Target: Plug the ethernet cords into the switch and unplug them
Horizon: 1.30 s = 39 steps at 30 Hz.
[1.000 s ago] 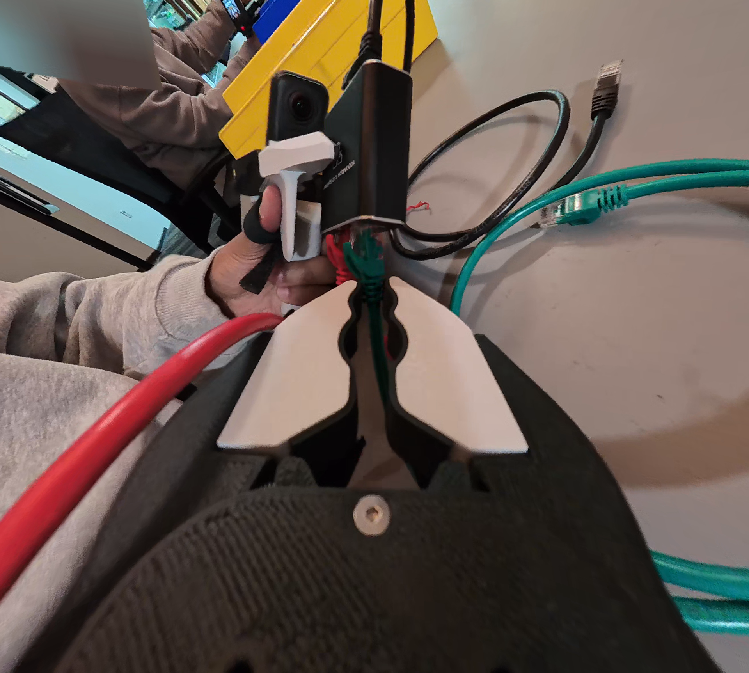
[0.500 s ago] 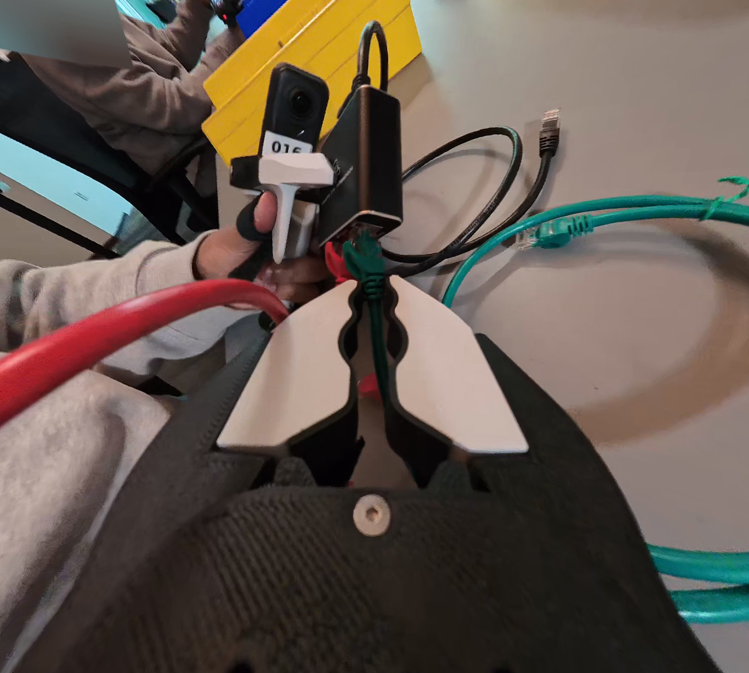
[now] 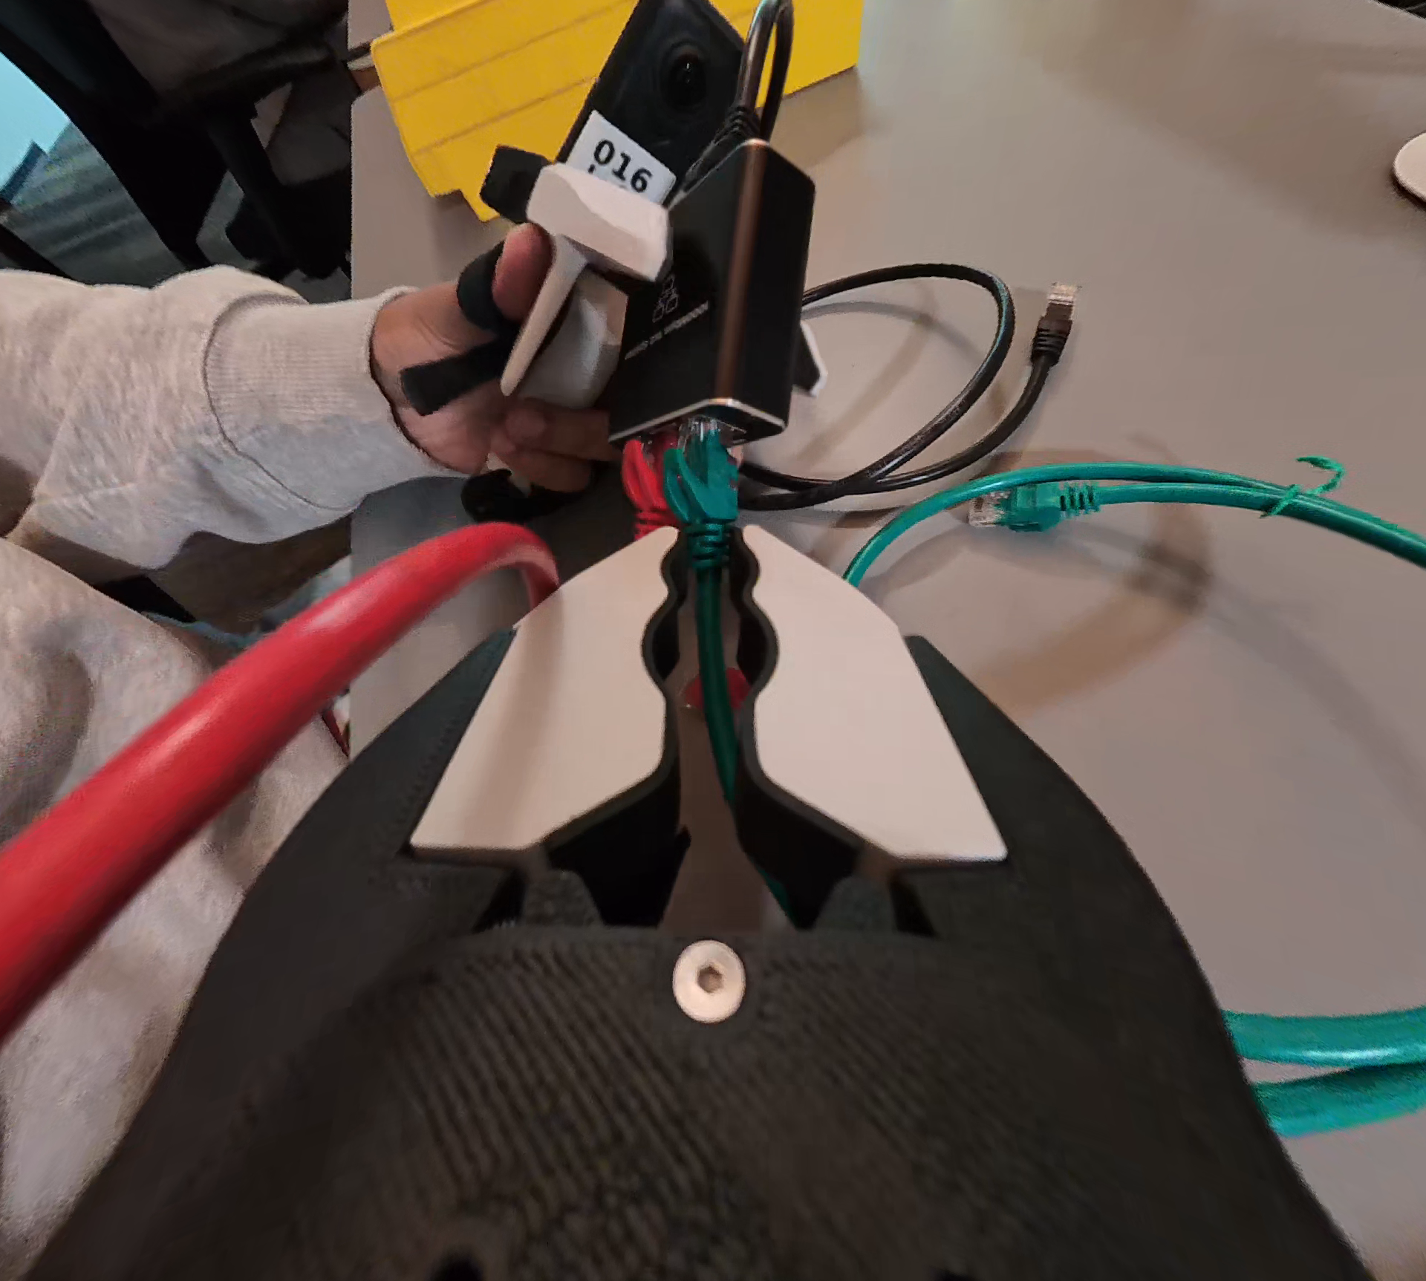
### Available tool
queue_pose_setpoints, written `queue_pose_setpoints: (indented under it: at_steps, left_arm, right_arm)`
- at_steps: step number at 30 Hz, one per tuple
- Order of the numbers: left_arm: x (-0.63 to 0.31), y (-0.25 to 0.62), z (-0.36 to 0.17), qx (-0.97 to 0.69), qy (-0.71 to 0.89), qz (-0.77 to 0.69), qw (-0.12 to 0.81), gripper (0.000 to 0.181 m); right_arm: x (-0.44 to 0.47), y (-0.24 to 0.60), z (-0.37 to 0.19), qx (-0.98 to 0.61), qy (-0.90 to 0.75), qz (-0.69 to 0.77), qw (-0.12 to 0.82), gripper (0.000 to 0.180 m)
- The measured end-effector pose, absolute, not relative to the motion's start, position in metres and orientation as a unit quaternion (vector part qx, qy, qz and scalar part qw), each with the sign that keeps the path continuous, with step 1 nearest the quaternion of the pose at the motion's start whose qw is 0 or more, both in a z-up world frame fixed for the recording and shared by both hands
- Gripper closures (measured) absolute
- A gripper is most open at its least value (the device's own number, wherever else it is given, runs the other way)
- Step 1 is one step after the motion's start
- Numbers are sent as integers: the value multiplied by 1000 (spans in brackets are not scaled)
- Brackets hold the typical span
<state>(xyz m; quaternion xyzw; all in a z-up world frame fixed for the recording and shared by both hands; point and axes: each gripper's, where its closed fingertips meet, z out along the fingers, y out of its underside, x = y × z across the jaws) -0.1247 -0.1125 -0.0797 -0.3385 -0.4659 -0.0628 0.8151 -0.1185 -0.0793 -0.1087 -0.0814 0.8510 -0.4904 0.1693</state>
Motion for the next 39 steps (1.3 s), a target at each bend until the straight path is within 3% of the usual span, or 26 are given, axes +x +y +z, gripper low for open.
queue_pose_setpoints:
  at_steps: [3,33,39]
  left_arm:
    - [-123,-112,-80,-349,-464,-55,813,156]
    - [-126,-100,-110,-411,-536,-63,734,152]
    - [-125,-101,-110,-409,-537,-71,734,152]
  right_arm:
    - [-118,-79,-111,-84,854,-486,165,170]
    - [-120,-78,-139,-46,864,-456,210,172]
    - [-120,-80,-139,-60,862,-474,169,172]
